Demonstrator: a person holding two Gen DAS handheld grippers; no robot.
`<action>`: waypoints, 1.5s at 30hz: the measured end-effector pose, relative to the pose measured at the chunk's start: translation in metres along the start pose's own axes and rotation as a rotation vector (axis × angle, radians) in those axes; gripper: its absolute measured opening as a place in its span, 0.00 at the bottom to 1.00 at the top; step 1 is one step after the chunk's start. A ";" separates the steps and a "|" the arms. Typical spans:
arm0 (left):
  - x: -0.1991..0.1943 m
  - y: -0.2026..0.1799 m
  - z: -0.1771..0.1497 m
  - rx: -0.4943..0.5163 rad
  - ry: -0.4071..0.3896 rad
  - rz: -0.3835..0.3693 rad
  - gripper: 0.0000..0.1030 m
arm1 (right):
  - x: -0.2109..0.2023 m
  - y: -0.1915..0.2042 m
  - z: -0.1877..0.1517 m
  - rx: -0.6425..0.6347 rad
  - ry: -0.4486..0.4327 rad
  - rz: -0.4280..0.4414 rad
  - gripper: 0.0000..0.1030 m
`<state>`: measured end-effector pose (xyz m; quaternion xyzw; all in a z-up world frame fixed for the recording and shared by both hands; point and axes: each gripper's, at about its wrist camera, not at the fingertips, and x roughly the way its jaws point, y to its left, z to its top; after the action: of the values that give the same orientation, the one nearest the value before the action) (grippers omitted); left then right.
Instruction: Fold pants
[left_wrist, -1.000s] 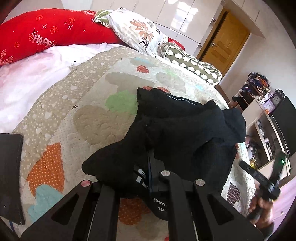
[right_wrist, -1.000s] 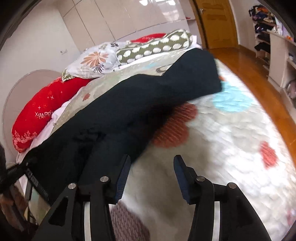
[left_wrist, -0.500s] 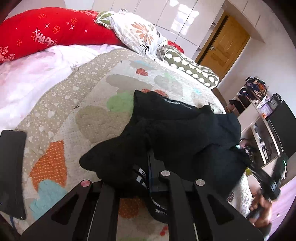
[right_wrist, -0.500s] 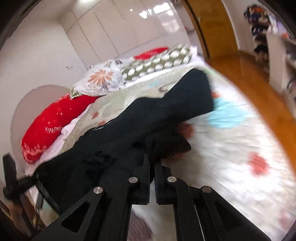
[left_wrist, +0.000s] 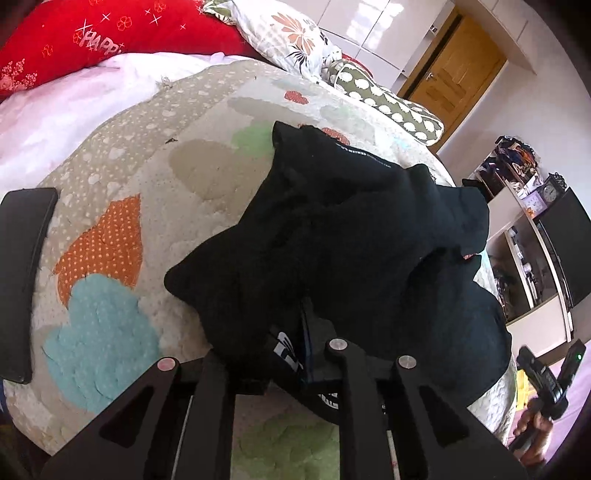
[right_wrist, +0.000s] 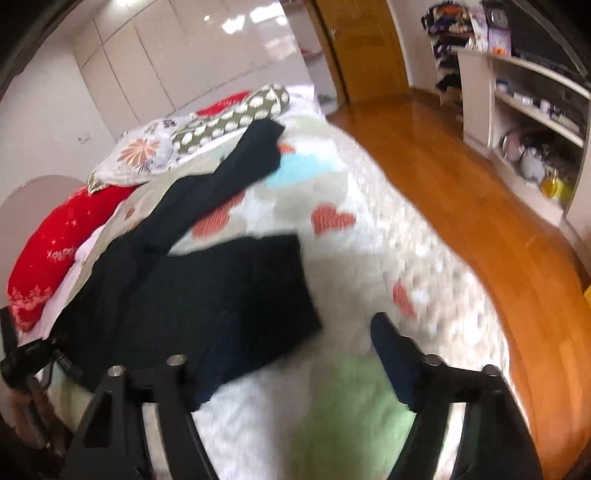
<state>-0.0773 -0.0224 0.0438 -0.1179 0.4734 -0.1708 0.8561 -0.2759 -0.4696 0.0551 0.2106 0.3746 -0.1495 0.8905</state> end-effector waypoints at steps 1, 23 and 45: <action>0.000 -0.001 0.001 0.001 0.000 0.001 0.13 | 0.012 0.003 0.005 -0.003 0.013 0.013 0.74; -0.003 -0.017 -0.043 0.111 0.031 0.041 0.21 | -0.002 -0.003 -0.020 -0.116 0.045 -0.178 0.15; 0.005 0.008 -0.011 0.089 -0.028 0.196 0.57 | 0.070 0.150 -0.008 -0.354 0.159 0.211 0.42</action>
<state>-0.0825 -0.0173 0.0311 -0.0353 0.4626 -0.1053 0.8796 -0.1696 -0.3430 0.0382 0.1001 0.4402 0.0295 0.8918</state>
